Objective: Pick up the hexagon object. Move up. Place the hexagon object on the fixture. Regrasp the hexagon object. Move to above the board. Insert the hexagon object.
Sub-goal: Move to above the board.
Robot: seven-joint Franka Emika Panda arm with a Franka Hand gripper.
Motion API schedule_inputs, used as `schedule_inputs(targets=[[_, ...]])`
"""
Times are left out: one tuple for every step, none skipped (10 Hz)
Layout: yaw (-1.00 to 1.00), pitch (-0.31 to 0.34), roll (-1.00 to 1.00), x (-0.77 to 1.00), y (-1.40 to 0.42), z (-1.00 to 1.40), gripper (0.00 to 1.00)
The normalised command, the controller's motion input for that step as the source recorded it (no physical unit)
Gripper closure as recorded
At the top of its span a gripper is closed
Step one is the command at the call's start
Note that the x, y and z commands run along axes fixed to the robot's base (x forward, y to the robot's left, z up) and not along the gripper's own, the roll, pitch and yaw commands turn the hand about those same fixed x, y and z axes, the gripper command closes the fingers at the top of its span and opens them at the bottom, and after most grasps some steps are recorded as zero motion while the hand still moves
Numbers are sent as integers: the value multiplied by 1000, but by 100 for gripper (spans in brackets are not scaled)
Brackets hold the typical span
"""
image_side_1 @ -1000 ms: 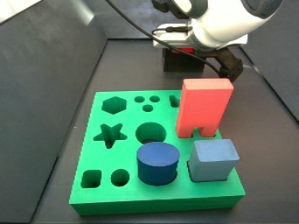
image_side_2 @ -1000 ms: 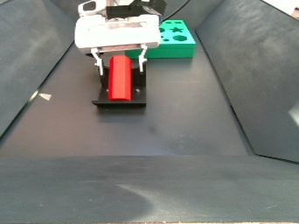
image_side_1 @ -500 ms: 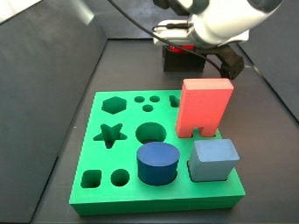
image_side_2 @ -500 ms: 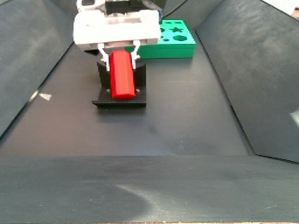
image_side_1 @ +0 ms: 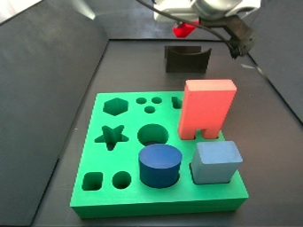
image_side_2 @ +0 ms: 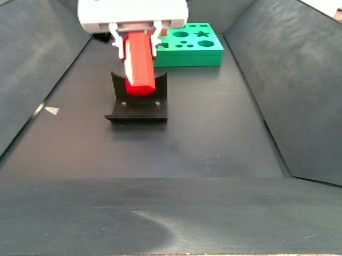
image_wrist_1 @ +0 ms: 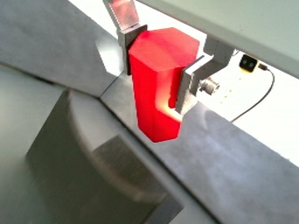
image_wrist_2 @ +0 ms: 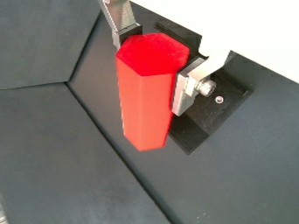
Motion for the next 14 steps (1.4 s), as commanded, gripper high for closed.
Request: schedule_inputs(targets=[[-63, -53, -82, -97, 48, 1000, 100], [-66, -39, -84, -99, 46, 1000, 100], [-66, -25, -83, -100, 45, 1000, 100], [-63, -4, -84, -101, 43, 1000, 100], [-56, 7, -79, -101, 42, 1000, 100], [-51, 17, -76, -103, 41, 1000, 100], [-35, 37, -68, -100, 37, 1000, 100], [-28, 51, -65, -101, 35, 1000, 100], [-17, 57, -60, -100, 33, 1000, 100], [-9, 62, -60, -99, 29, 1000, 100], [11, 64, -62, -94, 23, 1000, 100], [20, 62, -64, -92, 19, 1000, 100], [29, 60, -65, -71, 14, 841, 100], [33, 59, -68, -54, 8, 721, 100]])
